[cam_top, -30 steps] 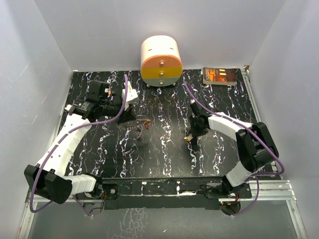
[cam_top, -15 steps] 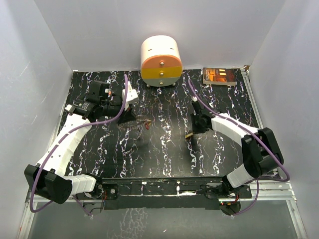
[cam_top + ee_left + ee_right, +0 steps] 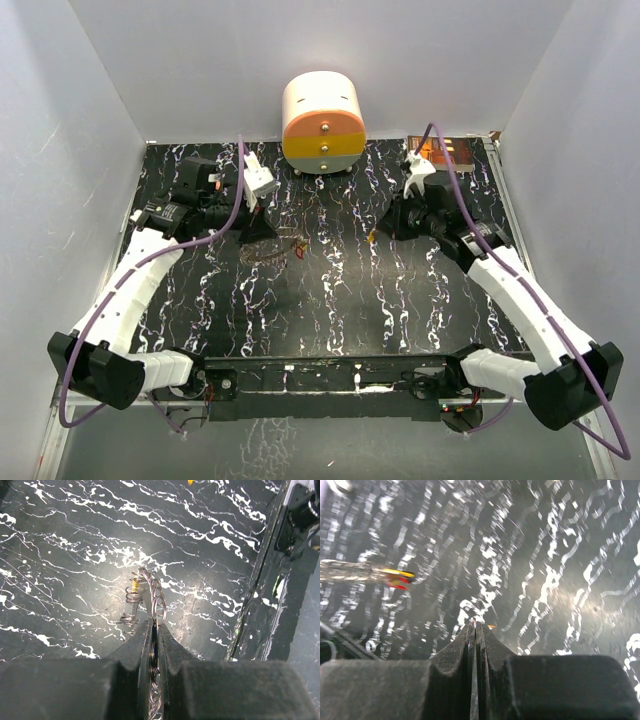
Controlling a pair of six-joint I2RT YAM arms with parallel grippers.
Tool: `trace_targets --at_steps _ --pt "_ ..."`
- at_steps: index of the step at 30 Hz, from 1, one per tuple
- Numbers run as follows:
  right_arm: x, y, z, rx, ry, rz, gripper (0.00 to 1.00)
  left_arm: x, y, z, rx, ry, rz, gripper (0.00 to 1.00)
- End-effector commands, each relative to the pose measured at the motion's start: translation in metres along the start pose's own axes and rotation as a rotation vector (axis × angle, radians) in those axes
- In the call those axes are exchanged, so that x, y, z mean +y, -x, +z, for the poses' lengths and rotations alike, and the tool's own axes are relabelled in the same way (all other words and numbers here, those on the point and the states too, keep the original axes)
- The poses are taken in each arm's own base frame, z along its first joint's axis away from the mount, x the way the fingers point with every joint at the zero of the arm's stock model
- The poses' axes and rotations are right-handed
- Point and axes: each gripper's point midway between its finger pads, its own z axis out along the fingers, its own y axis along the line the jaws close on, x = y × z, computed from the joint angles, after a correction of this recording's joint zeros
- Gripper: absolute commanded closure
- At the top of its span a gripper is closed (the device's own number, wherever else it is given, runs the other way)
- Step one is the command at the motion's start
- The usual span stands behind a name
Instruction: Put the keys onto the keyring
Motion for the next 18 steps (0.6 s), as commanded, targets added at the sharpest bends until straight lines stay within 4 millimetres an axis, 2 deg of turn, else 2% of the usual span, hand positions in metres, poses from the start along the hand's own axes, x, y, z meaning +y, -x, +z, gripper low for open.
trace_targets --at_steps 1,5,9,12,15,18 --pt "0.059 0.051 -0.035 -0.126 0.207 -0.024 0.92 -0.003 0.039 -0.013 -0.104 0.021 -0.024 1.00" --pt "0.095 0.065 -0.043 -0.162 0.293 -0.047 0.92 0.004 0.042 -0.013 -0.103 0.056 -0.039 1.00" --pt "0.131 0.062 -0.038 -0.147 0.370 -0.079 0.92 0.003 0.044 -0.011 -0.100 0.031 -0.059 1.00" --pt "0.152 0.062 -0.033 -0.151 0.404 -0.099 0.92 0.003 0.047 -0.011 -0.096 0.025 -0.062 1.00" --pt "0.170 0.071 -0.036 -0.185 0.452 -0.112 0.92 0.008 0.043 -0.010 -0.073 0.048 -0.063 1.00" --pt "0.182 0.076 -0.034 -0.200 0.485 -0.127 0.92 0.004 0.039 -0.009 -0.061 0.031 -0.074 1.00"
